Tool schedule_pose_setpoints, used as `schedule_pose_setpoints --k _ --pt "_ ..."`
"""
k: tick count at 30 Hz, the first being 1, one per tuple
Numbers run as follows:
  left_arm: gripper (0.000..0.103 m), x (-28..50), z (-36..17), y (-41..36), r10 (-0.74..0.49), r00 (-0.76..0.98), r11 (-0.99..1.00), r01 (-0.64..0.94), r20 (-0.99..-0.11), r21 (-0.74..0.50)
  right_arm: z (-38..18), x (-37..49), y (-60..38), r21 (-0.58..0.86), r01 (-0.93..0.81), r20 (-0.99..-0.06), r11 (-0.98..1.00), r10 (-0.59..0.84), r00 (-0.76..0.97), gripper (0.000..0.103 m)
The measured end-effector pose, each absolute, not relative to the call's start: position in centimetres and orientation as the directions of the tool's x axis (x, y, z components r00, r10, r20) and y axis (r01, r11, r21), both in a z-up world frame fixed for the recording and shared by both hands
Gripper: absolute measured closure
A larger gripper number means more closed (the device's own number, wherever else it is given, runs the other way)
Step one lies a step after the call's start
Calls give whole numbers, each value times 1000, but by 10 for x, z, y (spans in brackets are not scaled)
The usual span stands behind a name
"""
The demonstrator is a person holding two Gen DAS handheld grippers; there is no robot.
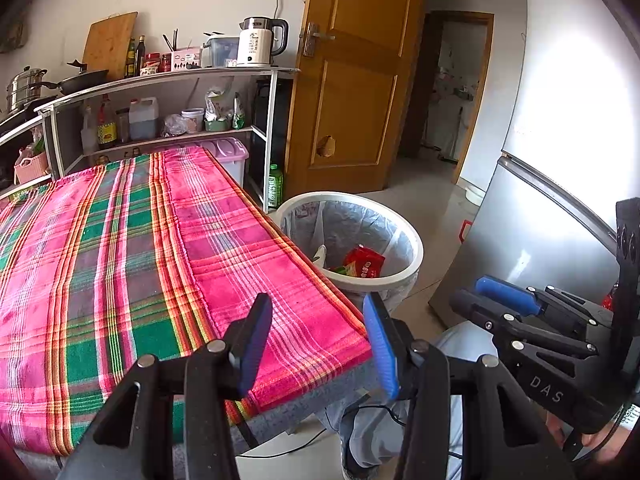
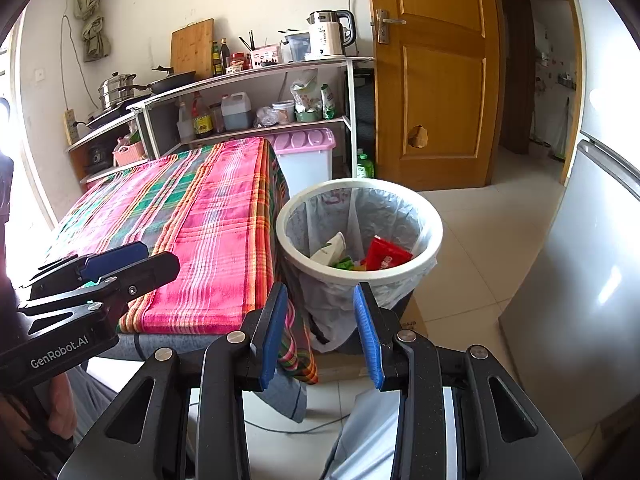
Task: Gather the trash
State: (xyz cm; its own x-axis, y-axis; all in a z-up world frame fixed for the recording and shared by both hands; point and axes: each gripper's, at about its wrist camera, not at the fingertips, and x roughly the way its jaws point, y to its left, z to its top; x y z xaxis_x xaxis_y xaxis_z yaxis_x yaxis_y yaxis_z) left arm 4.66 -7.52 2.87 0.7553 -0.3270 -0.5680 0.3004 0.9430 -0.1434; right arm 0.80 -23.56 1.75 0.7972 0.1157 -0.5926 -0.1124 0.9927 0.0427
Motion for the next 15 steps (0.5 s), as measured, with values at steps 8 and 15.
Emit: schedule_pose_setpoints --k 8,15 --pt "53 47 28 -74 -325 757 944 298 -567 -143 18 10 -235 42 -115 -595 992 117 795 67" --pt "53 47 27 -74 -324 757 944 296 -567 -143 17 11 -236 41 -116 -598 992 118 793 67"
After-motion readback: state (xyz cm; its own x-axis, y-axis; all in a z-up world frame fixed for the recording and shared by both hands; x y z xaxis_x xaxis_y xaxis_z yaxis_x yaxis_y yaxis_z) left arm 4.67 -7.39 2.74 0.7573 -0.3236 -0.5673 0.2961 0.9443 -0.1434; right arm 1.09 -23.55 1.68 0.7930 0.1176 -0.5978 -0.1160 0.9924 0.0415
